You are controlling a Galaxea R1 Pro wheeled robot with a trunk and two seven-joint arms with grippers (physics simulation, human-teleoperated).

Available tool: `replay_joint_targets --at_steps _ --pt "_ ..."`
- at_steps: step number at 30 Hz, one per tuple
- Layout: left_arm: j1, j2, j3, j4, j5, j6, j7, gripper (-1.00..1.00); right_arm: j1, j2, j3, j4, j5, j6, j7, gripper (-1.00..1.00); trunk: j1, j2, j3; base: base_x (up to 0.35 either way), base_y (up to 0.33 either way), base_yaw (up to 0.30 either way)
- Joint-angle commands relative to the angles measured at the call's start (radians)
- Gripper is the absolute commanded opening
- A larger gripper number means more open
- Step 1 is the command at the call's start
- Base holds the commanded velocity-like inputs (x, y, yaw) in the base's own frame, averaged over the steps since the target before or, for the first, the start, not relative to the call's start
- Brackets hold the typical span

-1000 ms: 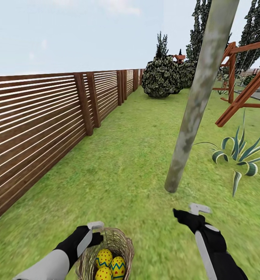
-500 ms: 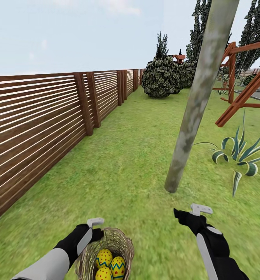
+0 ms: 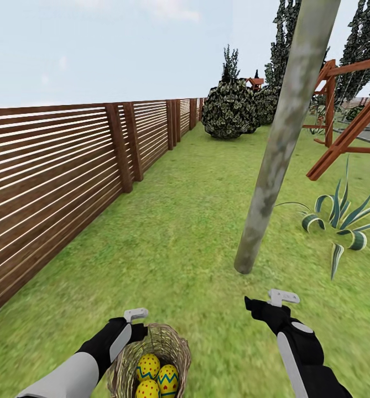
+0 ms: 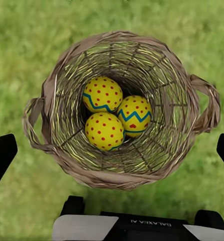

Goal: Take the three Easter eggs out of the wicker basket on the lawn in the garden, then place them on the lawn next to a single tree (choose any tree) so that all three eggs are next to the same tree and none are left in the basket.

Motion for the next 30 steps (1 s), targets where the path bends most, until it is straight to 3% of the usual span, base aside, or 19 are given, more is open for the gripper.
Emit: replay_joint_targets --at_steps 1,12,30 --pt "-0.001 0.001 -0.007 -0.002 0.011 0.004 0.008 1.00 -0.001 0.001 -0.001 -0.001 -0.011 0.004 -0.007 1.00 0.001 -0.002 -0.002 0.000 0.000 0.000" --pt "-0.001 0.001 -0.007 -0.002 0.012 0.007 0.006 1.00 -0.001 0.001 0.001 -0.001 -0.011 0.004 -0.007 1.00 0.001 -0.002 -0.002 0.000 0.000 0.000" --pt "-0.001 0.002 -0.007 -0.001 0.014 0.010 0.003 1.00 -0.001 0.001 0.017 -0.004 -0.011 0.003 -0.007 1.00 0.070 -0.128 -0.059 0.000 0.000 0.000"
